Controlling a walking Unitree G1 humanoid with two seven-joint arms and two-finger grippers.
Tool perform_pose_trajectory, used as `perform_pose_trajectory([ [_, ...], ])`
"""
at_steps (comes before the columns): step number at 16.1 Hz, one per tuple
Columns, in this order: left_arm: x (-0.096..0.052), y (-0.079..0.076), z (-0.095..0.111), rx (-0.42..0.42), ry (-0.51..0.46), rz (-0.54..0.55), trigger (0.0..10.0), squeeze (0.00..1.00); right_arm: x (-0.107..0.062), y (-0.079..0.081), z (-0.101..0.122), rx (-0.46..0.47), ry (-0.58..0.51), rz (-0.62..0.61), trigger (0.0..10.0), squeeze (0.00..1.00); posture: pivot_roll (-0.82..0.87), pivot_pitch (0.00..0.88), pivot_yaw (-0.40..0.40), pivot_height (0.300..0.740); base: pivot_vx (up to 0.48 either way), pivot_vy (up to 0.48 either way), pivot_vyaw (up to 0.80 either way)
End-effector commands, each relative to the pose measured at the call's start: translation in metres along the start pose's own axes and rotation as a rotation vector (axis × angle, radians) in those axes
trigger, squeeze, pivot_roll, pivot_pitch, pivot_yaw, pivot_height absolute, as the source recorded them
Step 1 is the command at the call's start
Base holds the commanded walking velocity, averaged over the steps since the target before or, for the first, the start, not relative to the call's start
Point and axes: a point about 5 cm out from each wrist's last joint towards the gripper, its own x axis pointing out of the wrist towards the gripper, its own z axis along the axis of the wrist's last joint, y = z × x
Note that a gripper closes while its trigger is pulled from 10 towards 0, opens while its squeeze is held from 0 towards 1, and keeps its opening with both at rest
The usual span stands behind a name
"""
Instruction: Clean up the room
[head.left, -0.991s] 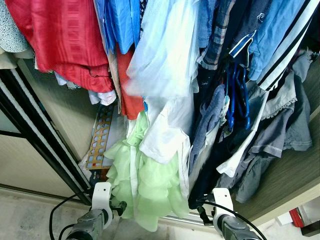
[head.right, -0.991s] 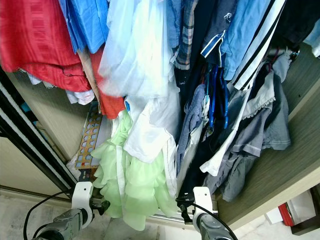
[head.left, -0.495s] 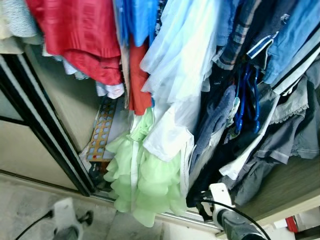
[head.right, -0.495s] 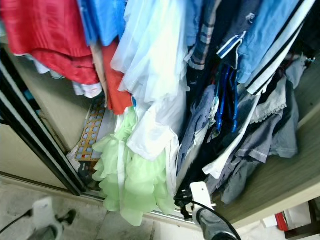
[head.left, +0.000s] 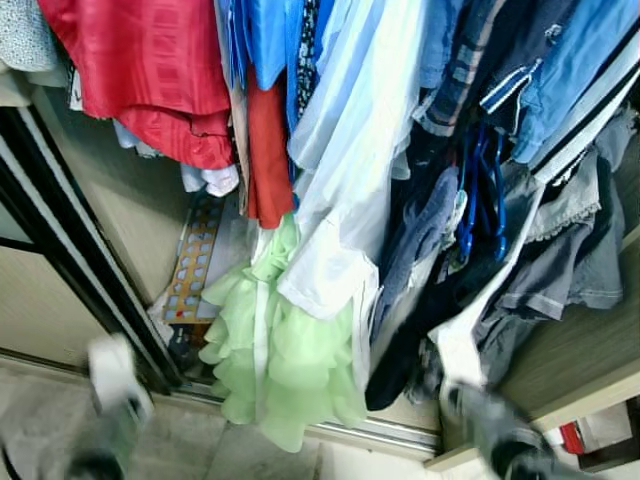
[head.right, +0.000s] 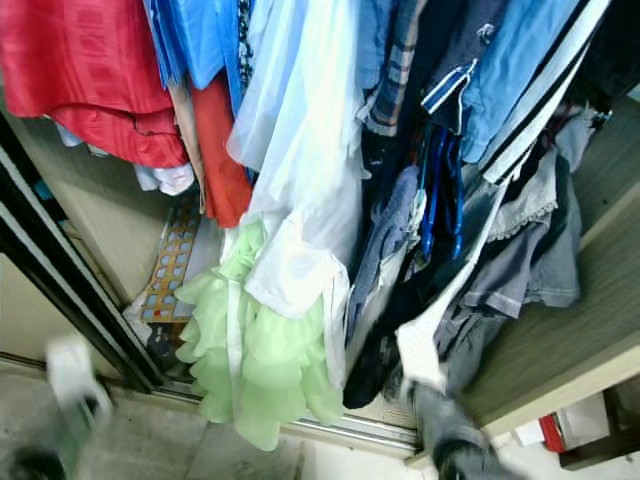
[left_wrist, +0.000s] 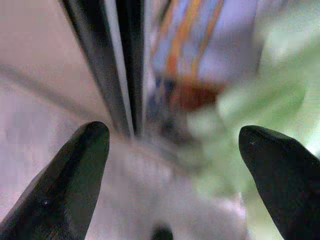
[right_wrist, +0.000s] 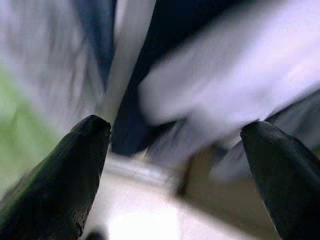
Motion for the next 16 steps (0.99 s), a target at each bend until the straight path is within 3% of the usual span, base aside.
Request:
perform_pose_trajectory([
  [1,0.0,-0.004,-0.002,0.021,0.008,-0.056,10.0,0.0,0.001,-0.006,0.01,-0.028,-0.043,-0.046,10.0,0.0,0.12,0.098,-0.073,0.74,0.0,0.0,0.0],
  [3,0.001,-0.007,0.01,0.054,-0.054,-0.134,10.0,0.0,0.003,-0.011,0.031,-0.063,-0.128,-0.063,10.0,0.0,0.11,0.116,-0.073,0.74,0.0,0.0,0.0],
  [5,-0.006,-0.008,0.019,0.19,-0.102,-0.314,10.0,0.0,0.0,-0.009,0.045,-0.168,-0.259,-0.041,10.0,0.0,0.1,0.126,-0.083,0.74,0.0,0.0,0.0],
  [6,-0.011,-0.004,0.022,0.228,-0.115,-0.358,10.0,0.0,-0.003,-0.009,0.046,-0.174,-0.305,-0.03,10.0,0.0,0.1,0.129,-0.088,0.74,0.0,0.0,0.0],
  [8,-0.031,0.0,0.028,0.197,-0.226,-0.419,10.0,0.0,-0.016,-0.006,0.042,-0.118,-0.397,0.037,10.0,0.0,0.1,0.132,-0.087,0.74,0.0,0.0,0.0],
  [9,-0.041,-0.005,0.026,0.186,-0.253,-0.451,10.0,0.0,-0.024,-0.006,0.043,-0.138,-0.442,0.044,10.0,0.0,0.09,0.137,-0.09,0.74,0.0,0.0,0.0],
  [11,-0.062,-0.018,0.021,0.255,-0.301,-0.529,10.0,0.0,-0.037,-0.003,0.043,-0.176,-0.466,0.08,10.0,0.0,0.09,0.137,-0.095,0.74,0.0,0.0,0.0],
  [12,-0.074,-0.026,0.019,0.28,-0.322,-0.565,10.0,0.0,-0.048,-0.002,0.046,-0.199,-0.507,0.109,10.0,0.0,0.08,0.14,-0.099,0.74,0.0,0.0,0.0],
  [14,-0.108,-0.041,0.014,0.228,-0.383,-0.545,10.0,0.0,-0.082,-0.013,0.047,-0.229,-0.613,0.089,10.0,0.0,0.07,0.138,-0.1,0.74,0.0,0.0,0.0],
  [16,-0.123,-0.049,0.013,0.201,-0.4,-0.541,10.0,0.0,-0.104,-0.02,0.036,-0.255,-0.639,0.058,10.0,0.0,0.07,0.137,-0.097,0.74,0.0,0.0,0.0],
])
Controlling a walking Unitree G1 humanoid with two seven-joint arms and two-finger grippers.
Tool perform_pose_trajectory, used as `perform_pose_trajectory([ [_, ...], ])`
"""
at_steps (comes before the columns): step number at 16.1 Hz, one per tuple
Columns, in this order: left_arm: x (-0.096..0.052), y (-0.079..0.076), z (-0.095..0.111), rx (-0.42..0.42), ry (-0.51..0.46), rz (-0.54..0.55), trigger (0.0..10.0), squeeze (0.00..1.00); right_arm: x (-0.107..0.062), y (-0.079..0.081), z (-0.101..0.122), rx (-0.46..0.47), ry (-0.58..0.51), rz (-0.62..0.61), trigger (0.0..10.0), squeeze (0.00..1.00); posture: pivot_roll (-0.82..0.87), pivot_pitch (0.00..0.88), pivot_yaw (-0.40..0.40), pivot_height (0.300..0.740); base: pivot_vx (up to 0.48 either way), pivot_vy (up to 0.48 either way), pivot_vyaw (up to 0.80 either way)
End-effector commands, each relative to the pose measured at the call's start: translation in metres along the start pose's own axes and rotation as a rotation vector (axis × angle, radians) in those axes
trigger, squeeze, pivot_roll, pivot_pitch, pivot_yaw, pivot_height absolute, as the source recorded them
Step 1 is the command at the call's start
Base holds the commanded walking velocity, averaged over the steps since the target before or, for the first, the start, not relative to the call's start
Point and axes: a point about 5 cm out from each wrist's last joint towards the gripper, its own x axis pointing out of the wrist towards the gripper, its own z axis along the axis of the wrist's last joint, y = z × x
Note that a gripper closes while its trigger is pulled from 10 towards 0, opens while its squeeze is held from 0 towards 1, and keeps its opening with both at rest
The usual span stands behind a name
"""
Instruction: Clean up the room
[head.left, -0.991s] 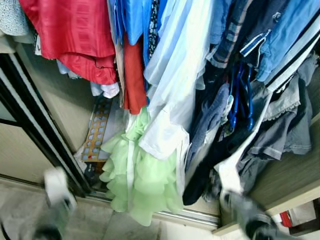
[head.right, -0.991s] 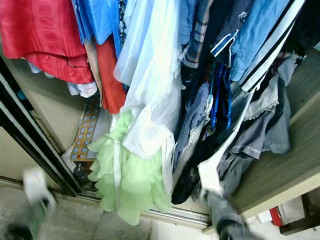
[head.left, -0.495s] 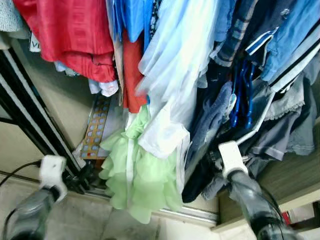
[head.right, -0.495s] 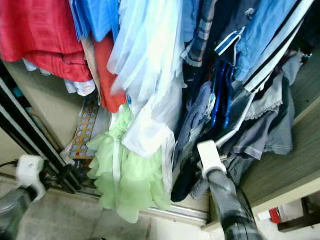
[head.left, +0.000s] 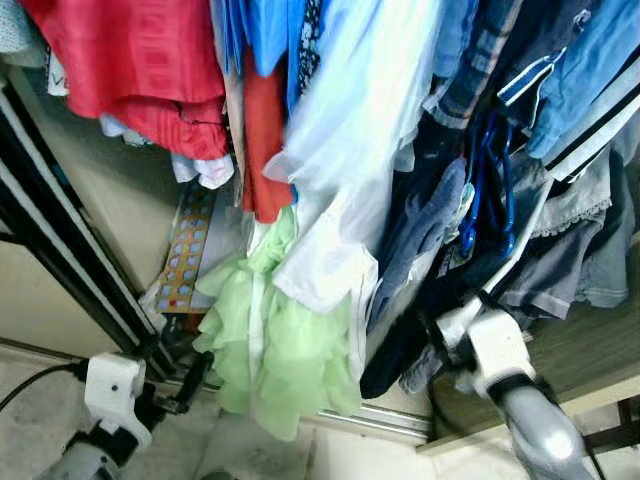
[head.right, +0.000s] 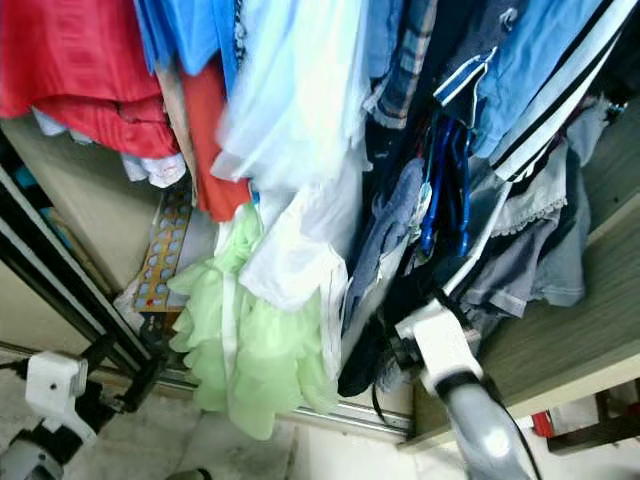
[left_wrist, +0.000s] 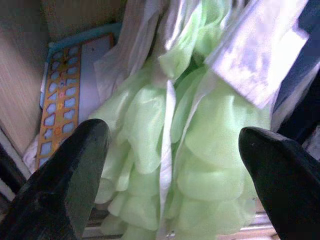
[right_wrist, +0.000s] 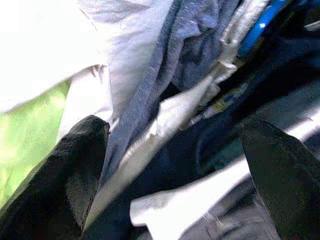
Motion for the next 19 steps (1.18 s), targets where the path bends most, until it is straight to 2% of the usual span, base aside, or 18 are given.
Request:
perform_pose_trajectory([
  [1,0.002,-0.005,0.008,-0.012,-0.032,0.009,10.0,0.0,-0.006,-0.009,0.006,-0.025,-0.019,-0.033,10.0,0.0,0.07,0.136,-0.096,0.74,0.0,0.0,0.0],
  [2,0.006,-0.009,0.02,0.008,-0.078,-0.001,10.0,0.0,-0.008,-0.011,0.015,-0.046,-0.04,-0.037,10.0,0.0,0.07,0.134,-0.093,0.74,0.0,0.0,0.0],
  [4,0.012,-0.009,0.029,-0.019,-0.053,0.019,10.0,0.0,-0.002,-0.01,0.026,-0.032,-0.066,0.009,10.0,0.0,0.07,0.133,-0.087,0.74,0.0,0.0,0.0],
  [5,0.018,-0.015,0.038,0.001,-0.055,-0.029,10.0,0.0,0.008,-0.007,0.04,-0.047,-0.11,0.042,10.0,0.0,0.07,0.134,-0.086,0.74,0.0,0.0,0.0],
  [7,0.031,-0.027,0.045,0.07,-0.078,-0.145,10.0,0.0,0.021,-0.005,0.052,-0.053,-0.152,0.051,10.0,0.0,0.07,0.127,-0.088,0.74,0.0,0.0,0.0],
  [8,0.04,-0.037,0.048,0.06,-0.109,-0.178,10.0,0.0,0.031,0.002,0.059,0.017,-0.135,0.065,10.0,0.0,0.06,0.117,-0.088,0.74,0.0,0.0,0.0],
  [10,0.04,-0.045,0.043,0.024,-0.057,-0.165,10.0,0.0,0.032,0.005,0.061,0.055,-0.133,0.021,10.0,0.0,0.06,0.119,-0.093,0.74,0.0,0.0,0.0],
  [12,0.038,-0.051,0.036,0.034,-0.035,-0.151,10.0,0.0,0.031,0.009,0.06,0.035,-0.126,-0.017,10.0,0.0,0.05,0.12,-0.099,0.74,0.0,0.0,0.0],
  [13,0.039,-0.05,0.032,0.091,-0.029,-0.113,10.0,0.0,0.032,0.011,0.055,0.03,-0.1,-0.043,10.0,0.0,0.05,0.118,-0.105,0.74,0.0,0.0,0.8],
  [14,0.04,-0.048,0.029,0.097,-0.025,-0.074,10.0,0.0,0.036,0.013,0.052,0.029,-0.078,-0.066,10.0,0.0,0.06,0.118,-0.111,0.74,0.0,0.0,0.8],
  [15,0.041,-0.044,0.029,0.066,-0.029,-0.025,10.0,0.0,0.042,0.015,0.052,0.032,-0.074,-0.067,10.0,0.0,0.06,0.116,-0.118,0.74,0.0,0.0,0.8],
  [19,0.047,-0.045,0.032,0.096,-0.03,0.006,10.0,0.0,0.055,0.014,0.054,0.042,-0.084,-0.063,10.0,0.0,0.07,0.109,-0.134,0.74,0.0,0.0,0.8],
])
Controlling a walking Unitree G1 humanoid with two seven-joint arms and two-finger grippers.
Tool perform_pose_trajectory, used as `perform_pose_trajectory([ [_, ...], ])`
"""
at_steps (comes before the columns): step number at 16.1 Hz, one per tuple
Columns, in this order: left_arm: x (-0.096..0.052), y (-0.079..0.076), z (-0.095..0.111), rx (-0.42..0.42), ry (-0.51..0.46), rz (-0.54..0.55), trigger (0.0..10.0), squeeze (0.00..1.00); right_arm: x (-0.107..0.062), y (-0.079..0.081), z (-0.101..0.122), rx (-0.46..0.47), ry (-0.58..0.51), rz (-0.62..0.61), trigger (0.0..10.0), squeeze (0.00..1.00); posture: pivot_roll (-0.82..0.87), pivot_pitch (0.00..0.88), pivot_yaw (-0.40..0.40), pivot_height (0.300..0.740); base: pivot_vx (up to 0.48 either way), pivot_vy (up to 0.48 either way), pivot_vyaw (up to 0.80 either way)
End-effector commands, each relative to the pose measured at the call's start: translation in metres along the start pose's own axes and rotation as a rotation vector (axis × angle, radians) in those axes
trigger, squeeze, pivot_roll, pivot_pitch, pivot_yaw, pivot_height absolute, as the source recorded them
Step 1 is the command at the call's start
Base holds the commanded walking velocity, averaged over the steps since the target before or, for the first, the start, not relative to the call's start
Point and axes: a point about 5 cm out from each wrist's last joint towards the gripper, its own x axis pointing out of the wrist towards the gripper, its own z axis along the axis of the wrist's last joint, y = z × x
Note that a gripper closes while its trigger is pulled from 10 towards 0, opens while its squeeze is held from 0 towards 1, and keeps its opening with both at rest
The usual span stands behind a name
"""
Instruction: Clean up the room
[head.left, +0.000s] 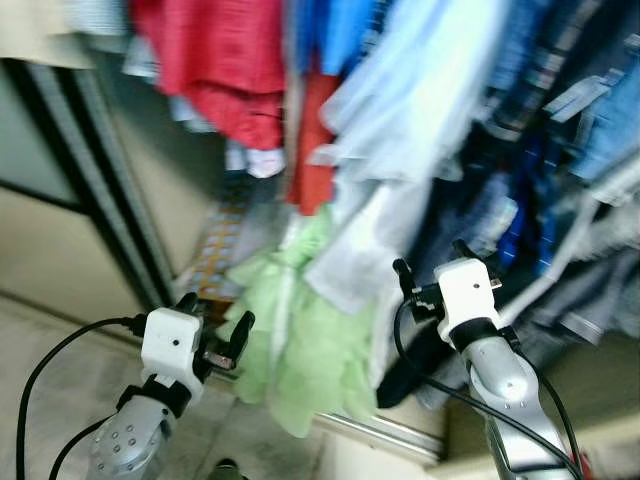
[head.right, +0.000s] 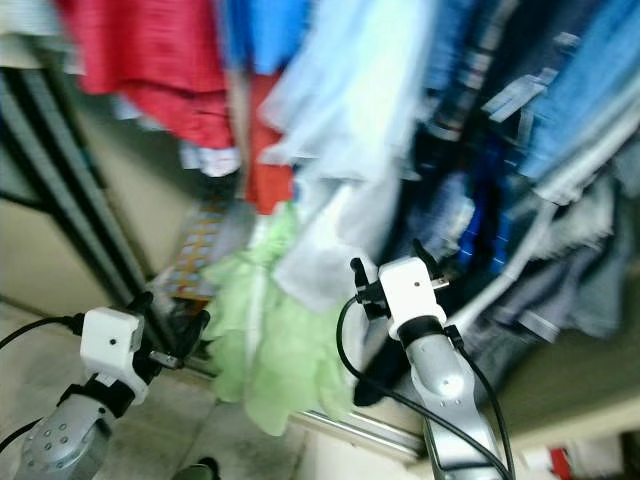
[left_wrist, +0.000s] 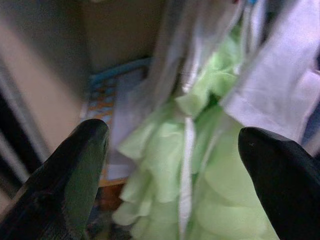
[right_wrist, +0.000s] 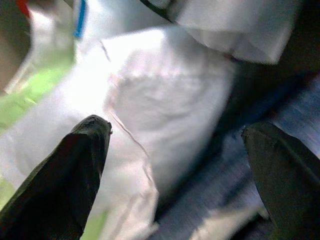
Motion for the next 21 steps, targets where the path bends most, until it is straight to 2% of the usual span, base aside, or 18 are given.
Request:
perform_pose_trajectory([
  [1,0.0,-0.004,-0.006,0.002,0.046,0.003,10.0,0.0,0.0,-0.001,-0.003,0.007,0.012,-0.007,10.0,0.0,0.07,0.107,-0.132,0.74,0.0,0.0,0.8],
  [2,0.0,-0.002,-0.008,0.083,0.112,0.004,10.0,0.0,0.002,0.0,-0.002,0.007,0.005,-0.006,10.0,0.0,0.07,0.107,-0.132,0.74,0.0,0.0,0.8],
  [3,0.001,-0.002,-0.008,0.099,0.096,0.017,10.0,0.0,0.004,0.0,-0.002,0.006,0.001,-0.01,10.0,0.0,0.07,0.108,-0.115,0.74,0.0,0.0,0.8],
  [5,0.006,0.001,-0.002,0.047,0.007,0.083,10.0,0.0,0.009,0.0,-0.003,0.007,-0.011,-0.034,10.0,0.0,0.08,0.102,-0.081,0.74,0.0,0.0,0.8],
  [8,0.015,-0.001,0.003,0.065,-0.014,0.107,10.0,0.0,0.013,-0.002,-0.003,-0.001,-0.017,-0.07,10.0,0.0,0.07,0.075,-0.066,0.74,0.0,0.0,0.8],
  [11,0.03,-0.006,0.003,0.1,-0.018,0.053,10.0,0.0,0.013,0.0,-0.004,-0.008,-0.025,-0.095,10.0,0.0,0.03,0.055,-0.034,0.74,0.0,0.0,0.8],
  [13,0.036,-0.013,0.0,0.117,-0.01,0.037,10.0,0.0,0.002,-0.004,-0.013,-0.007,0.005,-0.11,10.0,0.0,0.01,0.05,-0.021,0.74,0.0,0.0,0.8],
  [14,0.035,-0.016,-0.003,0.131,0.001,0.055,10.0,0.0,-0.002,-0.007,-0.016,-0.009,0.014,-0.115,10.0,0.0,0.0,0.044,-0.02,0.74,0.0,0.0,0.8],
  [15,0.031,-0.017,-0.009,0.147,0.043,0.118,10.0,0.0,-0.006,-0.012,-0.019,-0.007,0.023,-0.12,10.0,0.0,-0.01,0.036,-0.018,0.74,0.0,0.0,0.8],
  [16,0.027,-0.019,-0.014,0.147,0.068,0.123,10.0,0.0,-0.008,-0.014,-0.02,-0.011,0.029,-0.117,10.0,0.0,-0.01,0.032,-0.017,0.74,0.0,0.0,0.8],
  [17,0.021,-0.022,-0.019,0.153,0.08,0.091,10.0,0.0,-0.014,-0.016,-0.024,0.034,0.053,-0.107,10.0,0.0,-0.01,0.029,-0.018,0.74,0.0,0.0,0.0],
  [18,0.017,-0.026,-0.024,0.119,0.092,0.033,10.0,0.0,-0.021,-0.017,-0.025,0.096,0.056,-0.102,10.0,0.0,-0.01,0.028,-0.019,0.74,0.0,0.0,0.0],
  [19,0.006,-0.027,-0.032,0.13,0.111,0.028,10.0,0.0,-0.033,-0.018,-0.036,0.051,0.121,-0.121,10.0,0.0,0.0,0.028,-0.028,0.74,0.0,0.0,0.0],
  [20,-0.002,-0.023,-0.039,0.127,0.137,0.034,10.0,0.0,-0.043,-0.015,-0.046,0.102,0.166,-0.131,10.0,0.0,0.02,0.024,-0.041,0.74,0.0,0.0,0.0],
  [21,-0.008,-0.011,-0.038,0.126,0.153,0.104,10.0,0.0,-0.049,-0.015,-0.05,0.135,0.209,-0.163,10.0,0.0,0.04,0.026,-0.044,0.74,0.0,0.0,0.0],
])
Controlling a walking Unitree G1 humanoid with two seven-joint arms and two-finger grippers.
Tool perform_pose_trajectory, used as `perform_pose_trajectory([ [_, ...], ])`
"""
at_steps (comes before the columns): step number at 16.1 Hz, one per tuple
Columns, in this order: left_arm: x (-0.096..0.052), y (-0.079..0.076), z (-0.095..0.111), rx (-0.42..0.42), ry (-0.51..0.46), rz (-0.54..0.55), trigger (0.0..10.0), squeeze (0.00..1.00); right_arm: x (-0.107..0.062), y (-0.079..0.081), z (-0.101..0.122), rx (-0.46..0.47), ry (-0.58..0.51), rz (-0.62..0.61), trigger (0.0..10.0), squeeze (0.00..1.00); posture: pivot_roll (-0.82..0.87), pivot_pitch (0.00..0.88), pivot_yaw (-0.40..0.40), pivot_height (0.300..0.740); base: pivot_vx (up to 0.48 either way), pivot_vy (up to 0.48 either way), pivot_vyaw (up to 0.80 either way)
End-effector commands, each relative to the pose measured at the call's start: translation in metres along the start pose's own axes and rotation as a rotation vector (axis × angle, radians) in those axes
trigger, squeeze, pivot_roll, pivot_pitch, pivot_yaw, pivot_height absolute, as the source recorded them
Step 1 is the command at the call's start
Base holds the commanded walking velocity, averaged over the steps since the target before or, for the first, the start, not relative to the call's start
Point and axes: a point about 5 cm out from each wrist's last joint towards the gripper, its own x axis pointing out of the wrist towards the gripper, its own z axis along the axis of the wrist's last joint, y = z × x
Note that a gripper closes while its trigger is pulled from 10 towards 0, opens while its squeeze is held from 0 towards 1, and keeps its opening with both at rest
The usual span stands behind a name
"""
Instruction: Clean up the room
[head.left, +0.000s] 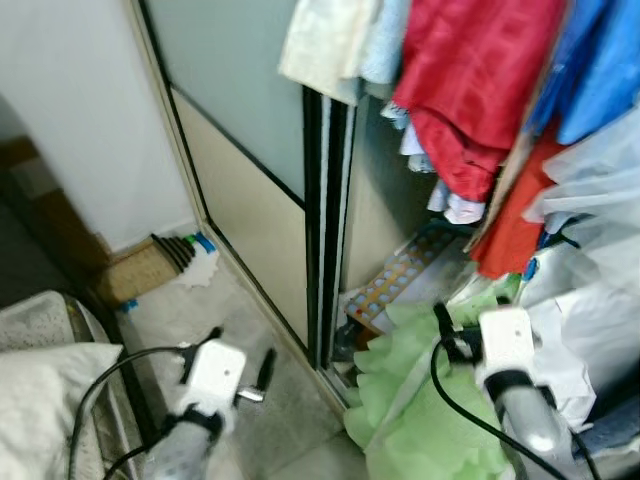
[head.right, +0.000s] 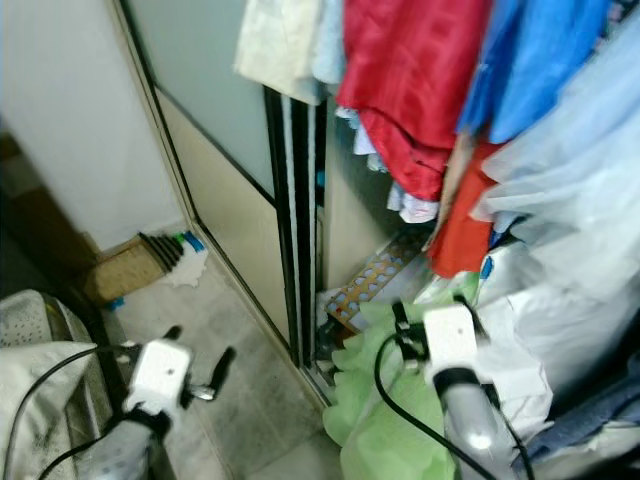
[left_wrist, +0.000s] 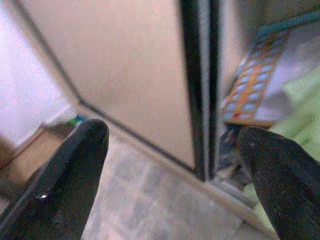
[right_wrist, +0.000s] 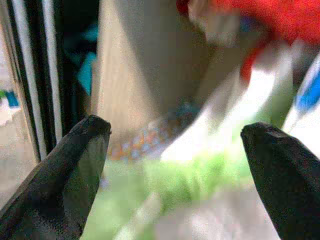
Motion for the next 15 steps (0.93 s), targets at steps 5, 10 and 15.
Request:
perform_pose_trajectory([
  [5,-0.001,0.048,0.018,0.037,-0.082,0.144,10.0,0.0,0.01,-0.018,0.019,-0.035,-0.096,-0.027,10.0,0.0,0.02,0.09,-0.018,0.74,0.0,0.0,0.0],
  [10,-0.012,0.04,0.016,0.014,-0.062,0.19,10.0,0.0,0.009,-0.006,0.023,0.056,-0.056,-0.015,10.0,0.0,0.01,0.104,-0.056,0.74,0.0,0.0,0.0],
  [15,0.01,0.038,0.037,0.105,-0.127,0.135,10.0,0.0,0.02,0.007,0.03,0.064,-0.083,-0.02,10.0,0.0,0.03,0.082,-0.019,0.74,0.0,0.0,0.64],
])
